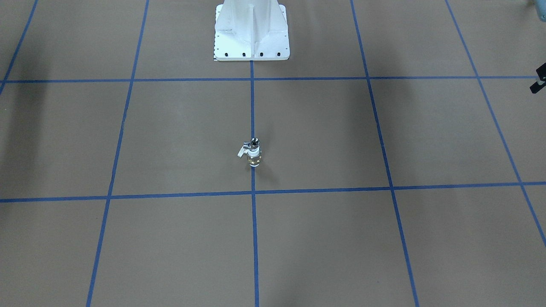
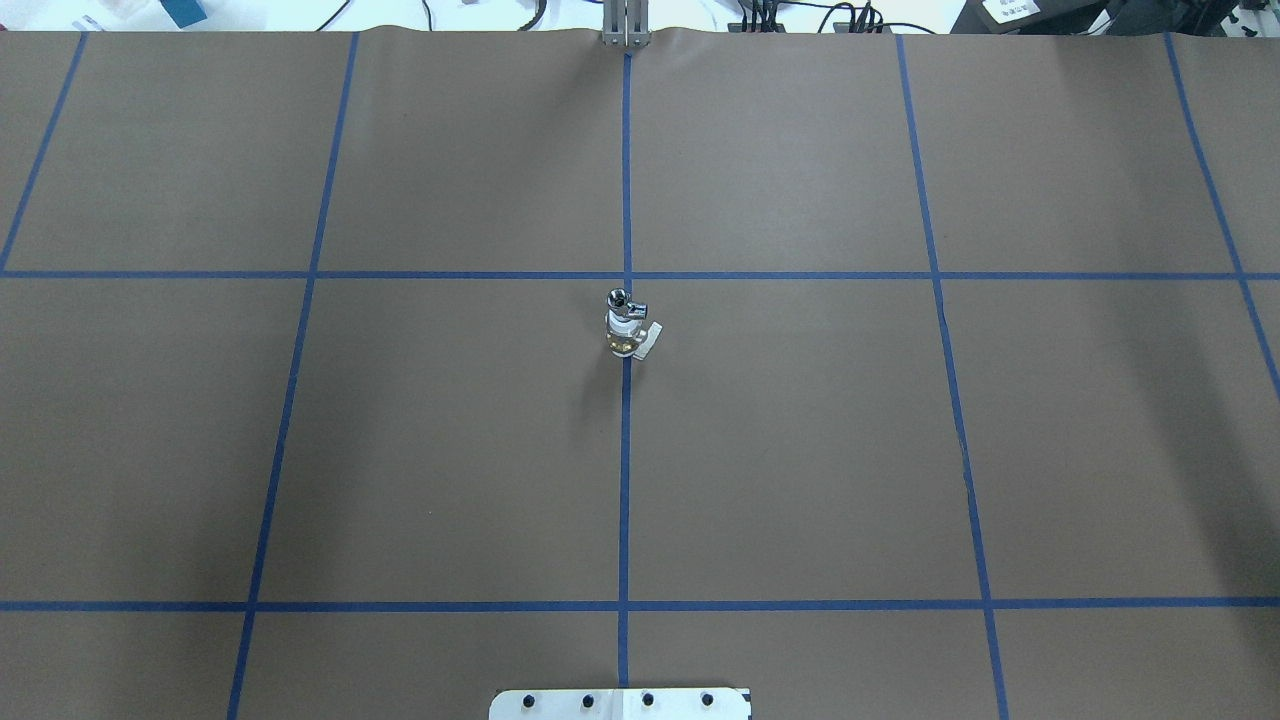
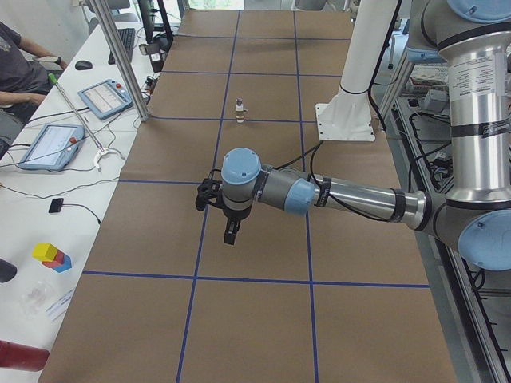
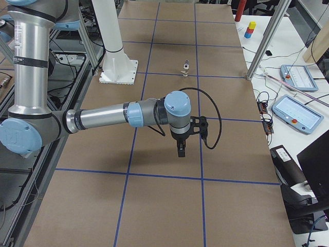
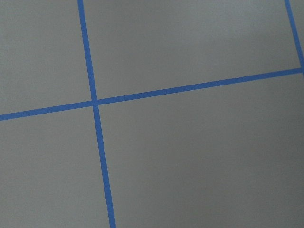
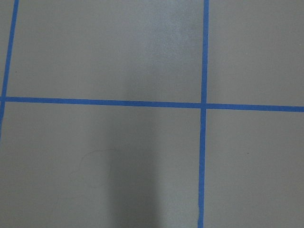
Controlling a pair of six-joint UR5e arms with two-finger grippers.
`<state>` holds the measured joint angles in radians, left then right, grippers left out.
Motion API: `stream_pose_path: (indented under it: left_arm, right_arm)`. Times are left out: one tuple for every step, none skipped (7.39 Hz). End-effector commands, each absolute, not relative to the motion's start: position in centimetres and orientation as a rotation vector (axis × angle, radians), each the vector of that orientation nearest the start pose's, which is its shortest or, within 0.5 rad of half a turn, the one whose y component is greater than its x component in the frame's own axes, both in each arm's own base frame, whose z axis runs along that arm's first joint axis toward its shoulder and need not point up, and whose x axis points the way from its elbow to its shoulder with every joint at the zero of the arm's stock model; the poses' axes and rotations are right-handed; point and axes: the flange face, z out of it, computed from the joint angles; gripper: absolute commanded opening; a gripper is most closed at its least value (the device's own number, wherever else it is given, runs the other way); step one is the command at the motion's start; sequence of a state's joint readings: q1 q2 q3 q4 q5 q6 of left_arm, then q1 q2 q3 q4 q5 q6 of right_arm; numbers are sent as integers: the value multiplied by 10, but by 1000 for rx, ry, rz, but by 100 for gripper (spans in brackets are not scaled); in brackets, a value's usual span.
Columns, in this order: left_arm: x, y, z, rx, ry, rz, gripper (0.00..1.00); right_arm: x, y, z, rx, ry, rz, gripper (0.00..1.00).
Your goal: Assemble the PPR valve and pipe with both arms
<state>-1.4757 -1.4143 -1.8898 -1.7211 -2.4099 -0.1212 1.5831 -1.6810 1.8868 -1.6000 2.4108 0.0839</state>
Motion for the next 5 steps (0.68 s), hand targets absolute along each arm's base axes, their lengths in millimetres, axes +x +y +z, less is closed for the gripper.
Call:
stream_pose_path:
  left_arm:
    - [-18,-439,552,201,859,106,100]
    - [-18,-440,551,202,859,105,100]
    - [-17,-439,552,200,860,105,100]
    - [-17,-439,554,195,862,101,100]
    - [-17,-439,555,192,862,101,100]
  right_arm:
    - [65,-446,553,136,-844,15,100]
    - [64,-446,553,134,-845,17,100]
    - [64,-445,553,133,-845,18,100]
    - [66,-444,553,134,-846,19,100]
    - [66,-441,555,129,-848,22,100]
